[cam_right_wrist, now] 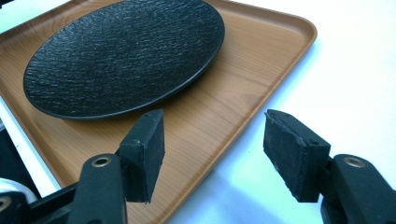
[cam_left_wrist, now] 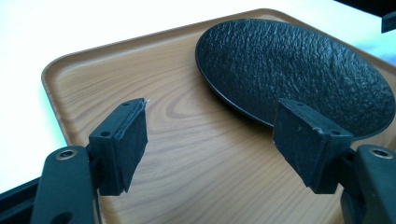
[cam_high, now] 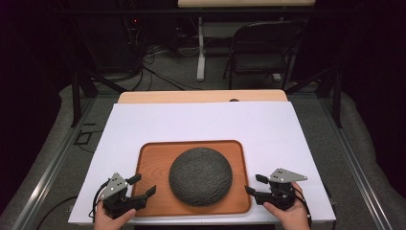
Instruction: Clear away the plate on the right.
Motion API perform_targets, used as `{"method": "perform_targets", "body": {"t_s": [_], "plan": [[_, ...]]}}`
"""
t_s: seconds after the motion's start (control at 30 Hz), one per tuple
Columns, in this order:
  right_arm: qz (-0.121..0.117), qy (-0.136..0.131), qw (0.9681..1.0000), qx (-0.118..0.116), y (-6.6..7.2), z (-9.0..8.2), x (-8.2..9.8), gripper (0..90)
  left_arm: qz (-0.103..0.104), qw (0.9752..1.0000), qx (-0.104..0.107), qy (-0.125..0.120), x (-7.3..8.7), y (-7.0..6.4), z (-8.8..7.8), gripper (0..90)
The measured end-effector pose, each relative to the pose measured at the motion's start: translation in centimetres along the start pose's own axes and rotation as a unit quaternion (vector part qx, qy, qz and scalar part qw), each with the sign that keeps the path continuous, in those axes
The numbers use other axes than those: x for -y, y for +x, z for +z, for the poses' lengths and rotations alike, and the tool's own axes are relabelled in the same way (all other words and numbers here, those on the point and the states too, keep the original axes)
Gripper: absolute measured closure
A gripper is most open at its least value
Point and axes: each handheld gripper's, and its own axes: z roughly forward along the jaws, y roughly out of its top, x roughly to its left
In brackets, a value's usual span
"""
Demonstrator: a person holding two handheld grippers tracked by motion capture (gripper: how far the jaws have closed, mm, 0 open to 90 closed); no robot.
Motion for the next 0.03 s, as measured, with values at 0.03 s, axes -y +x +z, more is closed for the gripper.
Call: {"method": "perform_targets", "body": {"t_s": [0.03], "plan": [[0.003,-0.002,1.0000,0.000,-0.03,-0.02,0.00,38.0,-0.005,1.0000,0.001,0.002,-0.01,0.02,0.07,26.3]]}}
